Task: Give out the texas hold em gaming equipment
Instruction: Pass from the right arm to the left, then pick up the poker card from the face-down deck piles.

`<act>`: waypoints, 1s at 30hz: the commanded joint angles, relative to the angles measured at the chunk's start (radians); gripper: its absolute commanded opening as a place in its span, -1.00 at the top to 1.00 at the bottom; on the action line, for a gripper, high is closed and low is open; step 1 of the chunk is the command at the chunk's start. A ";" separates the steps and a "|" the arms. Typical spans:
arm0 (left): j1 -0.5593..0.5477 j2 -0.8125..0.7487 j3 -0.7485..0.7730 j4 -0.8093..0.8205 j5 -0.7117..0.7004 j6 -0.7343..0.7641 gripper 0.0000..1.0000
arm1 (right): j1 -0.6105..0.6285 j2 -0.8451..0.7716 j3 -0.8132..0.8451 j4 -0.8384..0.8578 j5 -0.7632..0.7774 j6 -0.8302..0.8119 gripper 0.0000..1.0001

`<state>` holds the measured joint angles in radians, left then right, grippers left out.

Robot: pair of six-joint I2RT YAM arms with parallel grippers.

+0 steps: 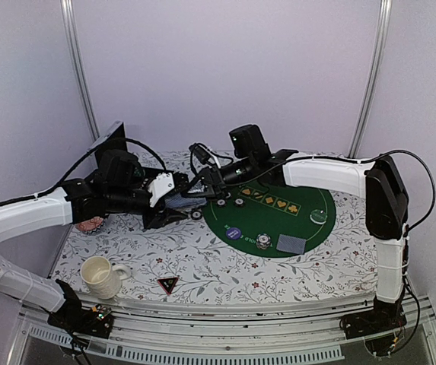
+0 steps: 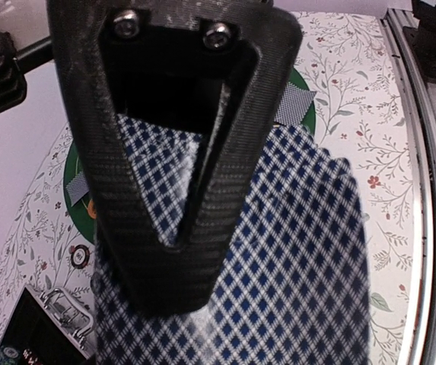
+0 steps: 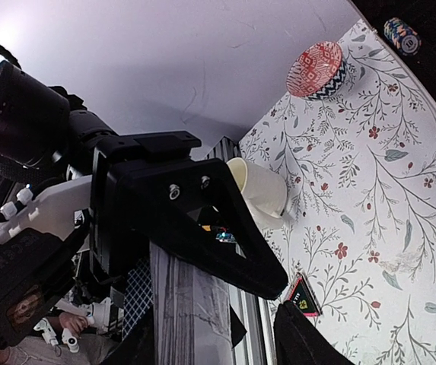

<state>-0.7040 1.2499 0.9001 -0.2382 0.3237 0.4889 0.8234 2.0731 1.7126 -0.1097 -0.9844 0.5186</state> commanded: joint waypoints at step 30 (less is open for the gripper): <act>0.005 -0.012 -0.012 0.015 -0.004 0.014 0.25 | -0.020 -0.125 0.106 -0.349 0.223 -0.151 -0.20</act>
<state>-0.7036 1.2499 0.8997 -0.2451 0.3046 0.4973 0.8135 1.9984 1.7828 -0.4435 -0.7715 0.3805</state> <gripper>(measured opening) 0.430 0.587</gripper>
